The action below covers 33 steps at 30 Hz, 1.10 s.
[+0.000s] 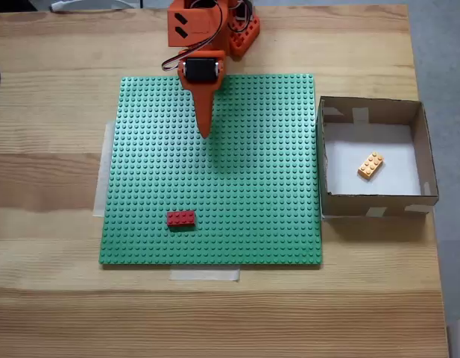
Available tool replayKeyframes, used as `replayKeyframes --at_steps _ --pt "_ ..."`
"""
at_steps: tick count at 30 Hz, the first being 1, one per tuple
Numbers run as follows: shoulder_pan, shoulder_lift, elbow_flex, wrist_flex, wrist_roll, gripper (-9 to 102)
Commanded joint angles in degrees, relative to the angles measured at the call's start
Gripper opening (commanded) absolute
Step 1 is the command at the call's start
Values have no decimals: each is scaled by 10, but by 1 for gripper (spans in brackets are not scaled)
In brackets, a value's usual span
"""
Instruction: Pick the yellow lego block and put it in the box.
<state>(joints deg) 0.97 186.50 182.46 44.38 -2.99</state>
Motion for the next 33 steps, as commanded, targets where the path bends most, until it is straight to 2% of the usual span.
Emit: replayKeyframes --at_steps 1,33 --pt "0 4 2 2 -1 -1" --pt "0 4 2 2 -1 -1"
